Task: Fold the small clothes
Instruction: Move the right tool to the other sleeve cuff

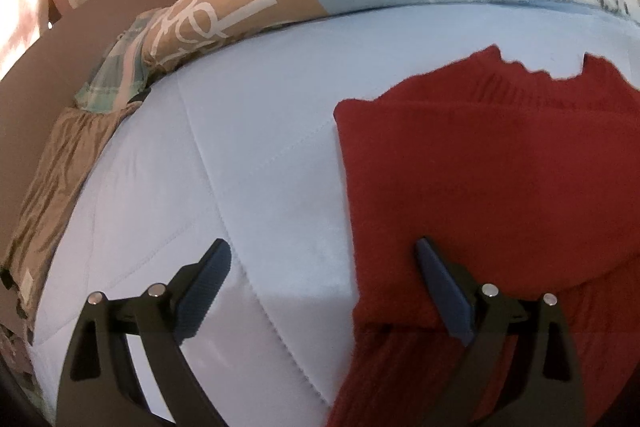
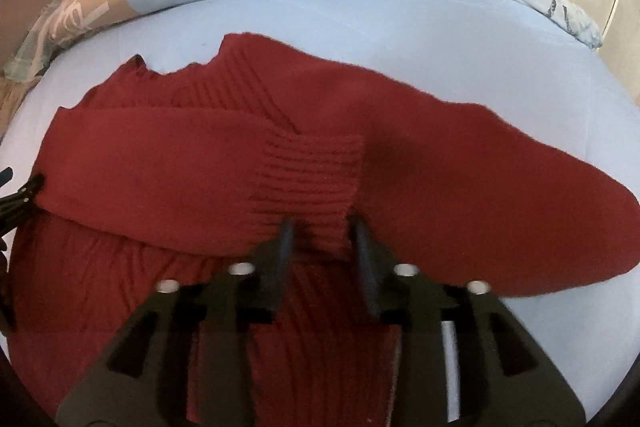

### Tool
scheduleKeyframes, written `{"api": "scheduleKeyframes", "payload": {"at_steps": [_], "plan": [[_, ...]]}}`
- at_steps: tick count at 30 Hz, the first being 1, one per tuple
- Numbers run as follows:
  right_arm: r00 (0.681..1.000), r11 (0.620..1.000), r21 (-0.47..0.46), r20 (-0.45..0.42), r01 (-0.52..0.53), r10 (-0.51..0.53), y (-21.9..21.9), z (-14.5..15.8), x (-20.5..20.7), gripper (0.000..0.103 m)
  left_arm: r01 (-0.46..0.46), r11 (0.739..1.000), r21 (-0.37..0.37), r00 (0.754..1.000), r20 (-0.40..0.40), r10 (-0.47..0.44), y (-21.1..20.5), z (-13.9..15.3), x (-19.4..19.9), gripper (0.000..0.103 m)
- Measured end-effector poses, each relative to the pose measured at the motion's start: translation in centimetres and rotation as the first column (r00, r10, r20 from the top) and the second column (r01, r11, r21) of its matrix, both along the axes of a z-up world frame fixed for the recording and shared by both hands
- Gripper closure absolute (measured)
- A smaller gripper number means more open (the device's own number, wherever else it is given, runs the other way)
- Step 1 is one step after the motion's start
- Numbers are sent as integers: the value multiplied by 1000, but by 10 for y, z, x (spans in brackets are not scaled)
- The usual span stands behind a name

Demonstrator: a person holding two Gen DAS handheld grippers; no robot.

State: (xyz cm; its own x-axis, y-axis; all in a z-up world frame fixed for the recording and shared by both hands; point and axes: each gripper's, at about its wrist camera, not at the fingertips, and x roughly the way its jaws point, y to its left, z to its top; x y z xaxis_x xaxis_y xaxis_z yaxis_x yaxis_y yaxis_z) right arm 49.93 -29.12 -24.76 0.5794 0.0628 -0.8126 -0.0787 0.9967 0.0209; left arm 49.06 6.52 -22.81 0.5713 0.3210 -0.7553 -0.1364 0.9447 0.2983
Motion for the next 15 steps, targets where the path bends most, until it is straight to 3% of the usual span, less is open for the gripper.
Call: {"api": "scheduleKeyframes", "payload": {"at_steps": [1, 3, 6, 8, 15], "plan": [[999, 1000, 7, 41, 6, -6, -7, 8, -6, 20, 7, 999, -44, 1000, 23, -6, 3, 5, -3, 10], [996, 1000, 19, 92, 16, -18, -25, 22, -15, 20, 49, 992, -114, 994, 102, -37, 1, 22, -16, 10], [992, 998, -34, 114, 51, -47, -55, 31, -24, 29, 109, 991, -78, 984, 149, -96, -15, 39, -23, 10], [993, 996, -58, 104, 70, -64, -74, 33, -28, 41, 143, 987, -66, 977, 168, -131, -31, 51, -25, 10], [977, 980, -33, 90, 197, -193, -171, 28, -46, 42, 186, 979, -89, 970, 174, -168, -74, 62, -24, 10]]}}
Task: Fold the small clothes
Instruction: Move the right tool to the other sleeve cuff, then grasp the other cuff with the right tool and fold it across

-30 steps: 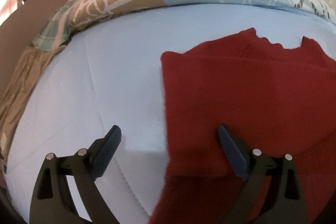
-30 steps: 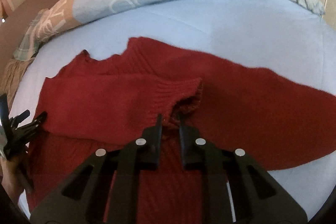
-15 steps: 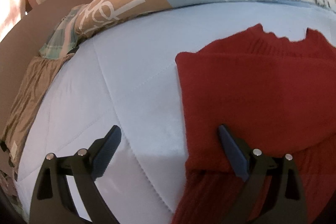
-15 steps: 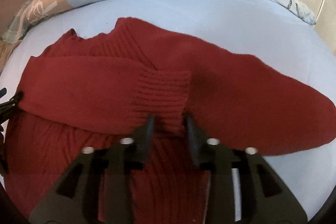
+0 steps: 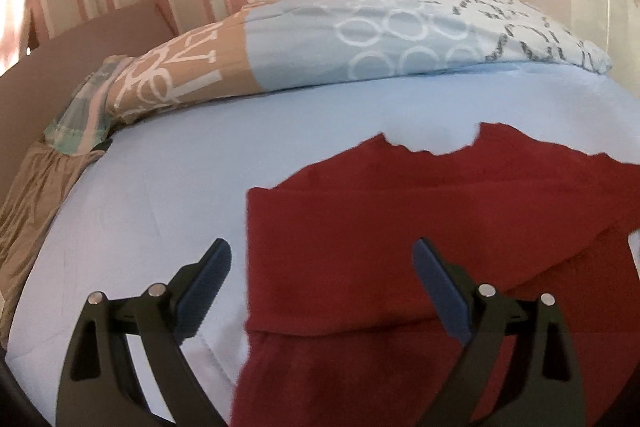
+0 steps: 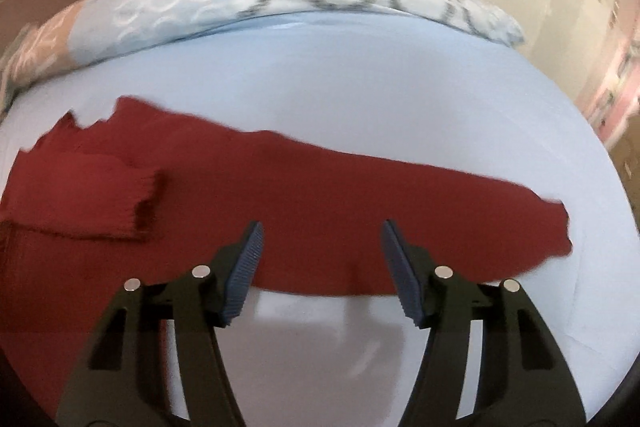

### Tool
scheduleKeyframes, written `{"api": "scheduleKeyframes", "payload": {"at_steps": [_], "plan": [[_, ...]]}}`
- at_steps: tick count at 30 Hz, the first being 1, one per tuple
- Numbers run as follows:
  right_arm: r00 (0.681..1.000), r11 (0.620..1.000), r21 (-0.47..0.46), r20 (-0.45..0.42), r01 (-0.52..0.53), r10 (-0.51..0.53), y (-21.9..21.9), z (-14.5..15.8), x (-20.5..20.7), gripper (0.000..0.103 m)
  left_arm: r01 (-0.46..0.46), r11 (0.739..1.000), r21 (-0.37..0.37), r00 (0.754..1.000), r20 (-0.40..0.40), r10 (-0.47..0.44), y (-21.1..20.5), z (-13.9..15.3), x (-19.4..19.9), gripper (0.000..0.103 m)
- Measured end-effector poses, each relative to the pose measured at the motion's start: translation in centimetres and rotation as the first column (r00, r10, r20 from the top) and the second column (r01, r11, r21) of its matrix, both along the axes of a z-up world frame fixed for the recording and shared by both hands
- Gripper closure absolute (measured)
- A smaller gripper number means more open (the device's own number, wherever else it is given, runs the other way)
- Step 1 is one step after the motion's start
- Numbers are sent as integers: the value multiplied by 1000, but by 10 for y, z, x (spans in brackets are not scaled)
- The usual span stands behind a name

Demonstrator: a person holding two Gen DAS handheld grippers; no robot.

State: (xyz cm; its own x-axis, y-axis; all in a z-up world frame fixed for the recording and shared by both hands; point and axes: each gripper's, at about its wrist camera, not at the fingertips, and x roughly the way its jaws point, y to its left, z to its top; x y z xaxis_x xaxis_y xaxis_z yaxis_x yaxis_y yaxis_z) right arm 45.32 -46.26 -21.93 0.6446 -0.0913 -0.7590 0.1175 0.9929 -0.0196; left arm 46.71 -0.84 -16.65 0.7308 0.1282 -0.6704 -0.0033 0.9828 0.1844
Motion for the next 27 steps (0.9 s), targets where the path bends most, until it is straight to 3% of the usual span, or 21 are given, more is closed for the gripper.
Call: {"api": "scheduleKeyframes", "payload": {"at_steps": [7, 11, 17, 22, 26, 27], "plan": [[979, 979, 9, -2, 204, -204, -119, -7, -21, 42, 6, 1000, -4, 1000, -10, -6, -11, -12, -1, 10], [966, 965, -13, -6, 260, -260, -164, -12, -22, 42, 33, 999, -5, 999, -2, -33, -27, -13, -2, 10], [965, 965, -62, -36, 255, -258, -189, -26, -11, 43, 58, 997, -59, 998, -16, -59, -56, -14, 9, 10], [954, 957, -43, -75, 287, -289, -201, -41, 0, 43, 50, 996, -67, 998, -45, -53, -69, -19, 15, 10], [939, 943, 10, -92, 332, -330, -215, -50, -1, 24, 61, 997, -56, 997, -49, -64, -76, -21, 17, 10], [938, 940, 35, -92, 339, -334, -218, -51, -2, 24, 61, 996, -58, 997, -48, -64, -76, -22, 17, 10]]}}
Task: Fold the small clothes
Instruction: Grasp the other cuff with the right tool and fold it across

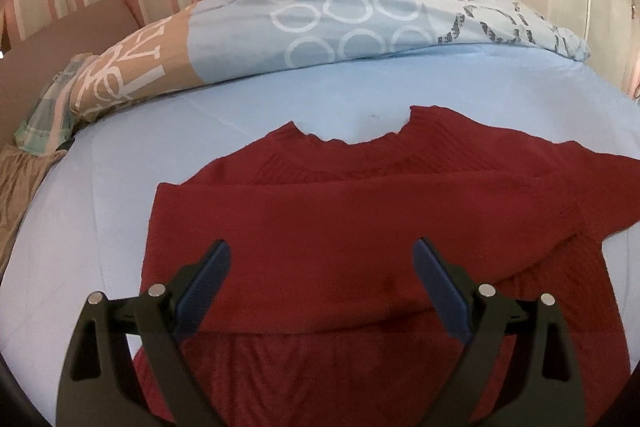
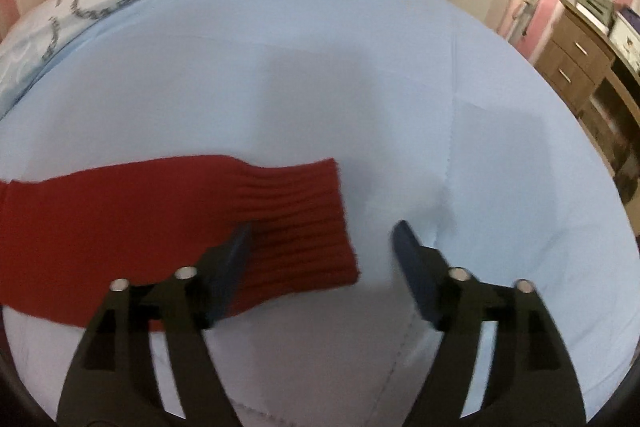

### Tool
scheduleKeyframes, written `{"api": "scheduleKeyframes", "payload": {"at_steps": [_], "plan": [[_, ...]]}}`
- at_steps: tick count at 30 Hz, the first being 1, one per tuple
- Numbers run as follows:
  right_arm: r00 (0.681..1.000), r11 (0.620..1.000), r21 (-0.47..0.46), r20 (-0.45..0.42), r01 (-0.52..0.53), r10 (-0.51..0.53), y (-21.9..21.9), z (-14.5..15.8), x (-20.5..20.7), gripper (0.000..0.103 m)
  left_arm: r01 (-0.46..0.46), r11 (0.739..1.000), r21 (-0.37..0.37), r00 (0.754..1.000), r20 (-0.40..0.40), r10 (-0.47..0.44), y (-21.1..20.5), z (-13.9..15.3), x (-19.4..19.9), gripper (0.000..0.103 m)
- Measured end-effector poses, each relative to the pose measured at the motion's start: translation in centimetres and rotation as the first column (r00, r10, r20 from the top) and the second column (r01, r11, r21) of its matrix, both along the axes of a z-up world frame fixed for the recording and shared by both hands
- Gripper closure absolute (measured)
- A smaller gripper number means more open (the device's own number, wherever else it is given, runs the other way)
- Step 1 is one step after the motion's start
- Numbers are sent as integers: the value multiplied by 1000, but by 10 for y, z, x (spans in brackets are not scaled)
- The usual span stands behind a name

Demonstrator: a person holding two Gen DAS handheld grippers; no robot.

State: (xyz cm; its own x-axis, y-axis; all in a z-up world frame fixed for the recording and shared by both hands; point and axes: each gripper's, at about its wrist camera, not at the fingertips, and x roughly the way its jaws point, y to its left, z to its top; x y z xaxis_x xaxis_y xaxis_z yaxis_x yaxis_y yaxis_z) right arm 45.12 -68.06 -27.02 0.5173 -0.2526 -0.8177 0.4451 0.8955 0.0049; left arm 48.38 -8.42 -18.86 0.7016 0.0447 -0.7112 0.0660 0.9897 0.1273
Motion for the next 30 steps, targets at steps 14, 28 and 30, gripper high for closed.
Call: {"api": "scheduleKeyframes", "payload": {"at_steps": [14, 28, 30], "plan": [[960, 975, 126, 237, -185, 151, 83, 67, 11, 87, -13, 999, -33, 1000, 1, 13, 9, 2, 0, 10], [810, 796, 187, 267, -575, 522, 379, 67, 64, 87, -72, 997, -24, 997, 14, 72, 88, 21, -7, 10], [777, 764, 166, 247, -623, 580, 428, 55, 64, 87, -79, 996, -30, 997, 12, 79, 97, 20, -8, 10]]}}
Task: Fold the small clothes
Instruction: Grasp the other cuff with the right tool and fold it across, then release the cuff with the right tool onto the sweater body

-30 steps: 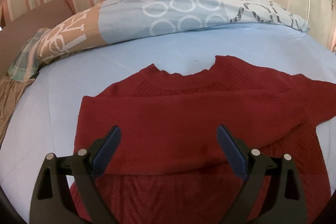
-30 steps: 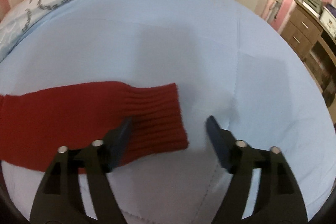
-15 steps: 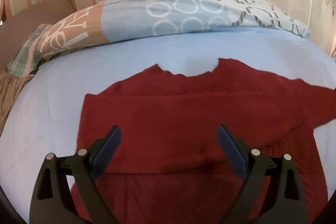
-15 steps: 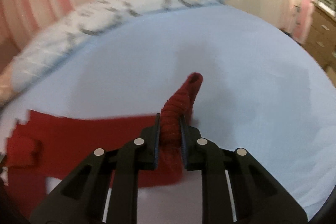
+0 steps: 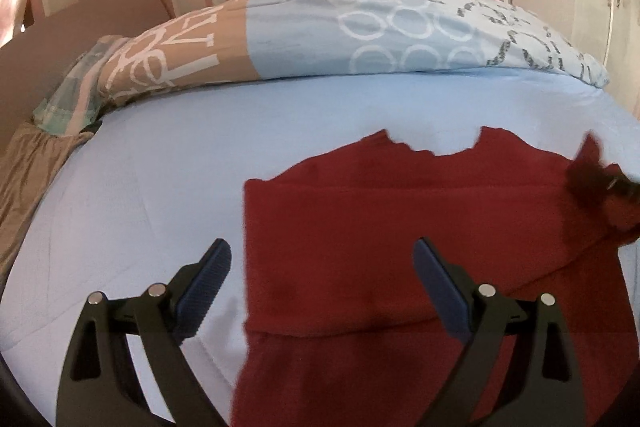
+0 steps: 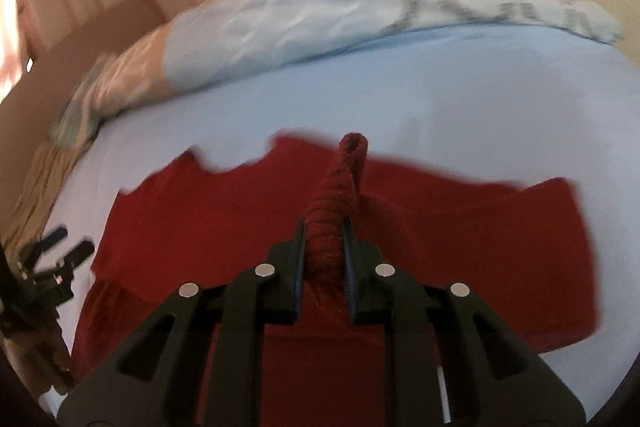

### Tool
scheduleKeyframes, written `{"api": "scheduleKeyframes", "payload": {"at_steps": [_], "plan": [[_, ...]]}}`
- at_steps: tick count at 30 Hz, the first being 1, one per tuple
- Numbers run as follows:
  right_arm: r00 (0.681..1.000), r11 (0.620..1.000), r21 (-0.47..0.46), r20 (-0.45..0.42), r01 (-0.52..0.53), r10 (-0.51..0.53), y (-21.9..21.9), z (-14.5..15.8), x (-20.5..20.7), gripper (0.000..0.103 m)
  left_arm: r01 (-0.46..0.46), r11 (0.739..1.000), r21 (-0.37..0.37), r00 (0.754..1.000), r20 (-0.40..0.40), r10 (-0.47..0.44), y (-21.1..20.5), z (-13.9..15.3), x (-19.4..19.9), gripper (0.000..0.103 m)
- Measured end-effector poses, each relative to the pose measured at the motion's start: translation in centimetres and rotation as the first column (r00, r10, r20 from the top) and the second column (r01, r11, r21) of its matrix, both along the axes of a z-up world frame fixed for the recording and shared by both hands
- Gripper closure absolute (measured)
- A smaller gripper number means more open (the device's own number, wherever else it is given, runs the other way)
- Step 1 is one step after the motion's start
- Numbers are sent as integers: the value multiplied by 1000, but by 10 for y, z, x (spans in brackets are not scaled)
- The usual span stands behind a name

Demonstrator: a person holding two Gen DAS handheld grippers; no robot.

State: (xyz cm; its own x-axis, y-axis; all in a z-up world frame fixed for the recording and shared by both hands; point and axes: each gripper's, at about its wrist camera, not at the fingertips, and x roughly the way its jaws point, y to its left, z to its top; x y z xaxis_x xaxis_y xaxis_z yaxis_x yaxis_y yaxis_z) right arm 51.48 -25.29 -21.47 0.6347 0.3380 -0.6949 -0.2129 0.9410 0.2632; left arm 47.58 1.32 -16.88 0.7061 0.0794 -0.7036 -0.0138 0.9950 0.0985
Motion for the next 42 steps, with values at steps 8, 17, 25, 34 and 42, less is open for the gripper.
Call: {"api": "scheduleKeyframes", "payload": {"at_steps": [8, 17, 25, 34, 42], "plan": [[992, 989, -74, -13, -126, 125, 89, -16, -4, 77, -35, 998, -53, 999, -30, 33, 24, -11, 0, 10], [997, 997, 72, 71, 0, -5, 6, 17, -9, 50, 1, 992, -127, 997, -70, -10, -3, -17, 4, 10], [995, 995, 74, 69, 72, -77, -52, 15, -15, 50, 63, 983, -172, 994, -83, -78, -61, -21, 8, 10], [996, 994, 86, 55, 70, -75, -75, 8, -23, 49, 91, 982, -165, 987, -115, -110, -107, -36, 19, 10], [986, 984, -78, 63, 158, -153, -93, -6, -25, 49, 77, 983, -168, 986, -134, -100, -121, -45, 28, 86]]}}
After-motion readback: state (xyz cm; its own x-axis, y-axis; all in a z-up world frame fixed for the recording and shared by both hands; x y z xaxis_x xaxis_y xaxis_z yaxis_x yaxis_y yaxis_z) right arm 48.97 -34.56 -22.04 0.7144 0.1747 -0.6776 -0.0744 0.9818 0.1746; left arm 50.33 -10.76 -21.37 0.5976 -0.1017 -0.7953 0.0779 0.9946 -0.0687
